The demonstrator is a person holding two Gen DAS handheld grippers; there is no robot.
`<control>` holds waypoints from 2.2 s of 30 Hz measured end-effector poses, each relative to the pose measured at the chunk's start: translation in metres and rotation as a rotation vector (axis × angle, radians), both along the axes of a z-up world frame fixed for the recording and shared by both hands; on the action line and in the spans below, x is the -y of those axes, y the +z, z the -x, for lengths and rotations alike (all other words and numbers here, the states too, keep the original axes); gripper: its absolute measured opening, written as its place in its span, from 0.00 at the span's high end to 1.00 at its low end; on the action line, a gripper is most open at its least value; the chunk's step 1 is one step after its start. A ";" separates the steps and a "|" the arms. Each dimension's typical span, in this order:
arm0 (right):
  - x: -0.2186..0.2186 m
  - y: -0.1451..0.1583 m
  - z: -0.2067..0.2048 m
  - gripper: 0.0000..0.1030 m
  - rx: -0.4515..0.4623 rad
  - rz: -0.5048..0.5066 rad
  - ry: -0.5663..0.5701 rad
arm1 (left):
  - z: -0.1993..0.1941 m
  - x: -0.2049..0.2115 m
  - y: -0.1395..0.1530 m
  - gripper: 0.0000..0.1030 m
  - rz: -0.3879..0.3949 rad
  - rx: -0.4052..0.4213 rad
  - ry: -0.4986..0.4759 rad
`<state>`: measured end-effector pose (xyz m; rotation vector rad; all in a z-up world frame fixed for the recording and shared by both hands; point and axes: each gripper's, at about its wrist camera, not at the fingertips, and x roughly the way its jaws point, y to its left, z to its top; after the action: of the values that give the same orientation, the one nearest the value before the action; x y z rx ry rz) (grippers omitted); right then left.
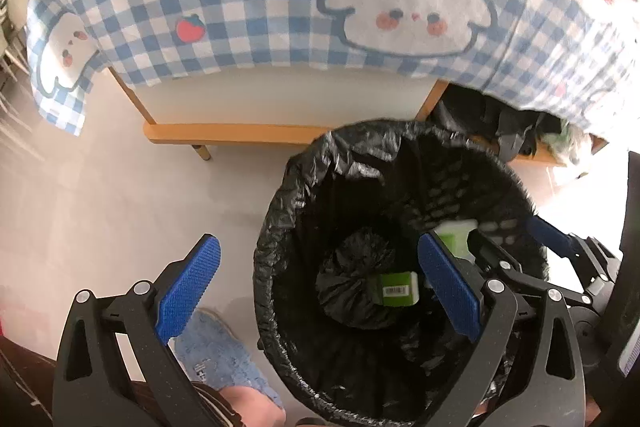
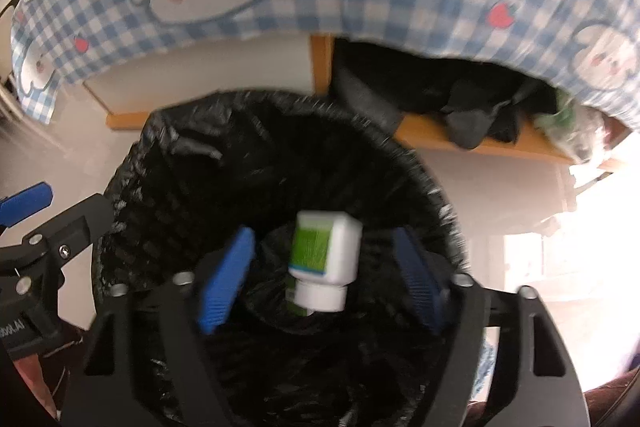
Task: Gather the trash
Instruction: 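Open the left tool to drop the carton while the right tool drops the bottle into the bin, then move both tools back over the table toward the remaining trash, then grasp the yellow snack wrapper with the left tool while the right tool grasps the red mesh bag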
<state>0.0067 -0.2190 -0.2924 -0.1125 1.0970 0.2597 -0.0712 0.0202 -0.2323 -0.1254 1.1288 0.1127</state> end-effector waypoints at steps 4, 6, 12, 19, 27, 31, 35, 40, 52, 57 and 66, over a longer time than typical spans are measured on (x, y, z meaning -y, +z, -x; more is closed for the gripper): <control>0.009 0.025 -0.004 0.21 0.040 0.015 -0.047 | -0.004 -0.001 0.015 0.06 -0.009 0.015 0.005; 0.016 0.039 -0.004 0.18 0.059 0.036 -0.070 | -0.004 -0.003 0.026 0.06 -0.010 0.029 0.006; 0.037 0.085 -0.013 0.10 0.074 -0.028 -0.120 | -0.007 -0.007 0.060 0.06 -0.029 0.054 0.007; 0.038 0.146 -0.017 0.07 0.168 -0.052 -0.082 | -0.011 -0.014 0.097 0.06 0.003 0.052 0.020; 0.053 0.208 -0.032 0.07 0.270 -0.078 -0.109 | -0.032 -0.012 0.142 0.06 0.019 0.085 0.003; 0.056 0.226 -0.046 0.07 0.302 -0.074 -0.103 | -0.050 -0.012 0.163 0.06 0.012 0.113 -0.006; 0.059 0.239 -0.062 0.07 0.329 -0.043 -0.085 | -0.071 -0.011 0.177 0.06 -0.012 0.136 -0.020; 0.068 0.243 -0.089 0.07 0.337 -0.028 -0.092 | -0.102 -0.019 0.188 0.06 -0.005 0.143 -0.006; 0.083 0.227 -0.154 0.07 0.307 0.018 -0.140 | -0.193 -0.034 0.169 0.07 -0.047 0.090 0.013; 0.089 0.213 -0.177 0.11 0.280 0.029 -0.143 | -0.215 -0.041 0.160 0.07 -0.036 0.070 0.029; 0.097 0.192 -0.201 0.23 0.217 -0.007 -0.152 | -0.241 -0.034 0.149 0.16 -0.051 0.043 0.002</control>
<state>0.2074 -0.3162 -0.1002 -0.0490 0.8840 0.1125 0.1701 0.0545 -0.0833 -0.0830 1.0824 0.1398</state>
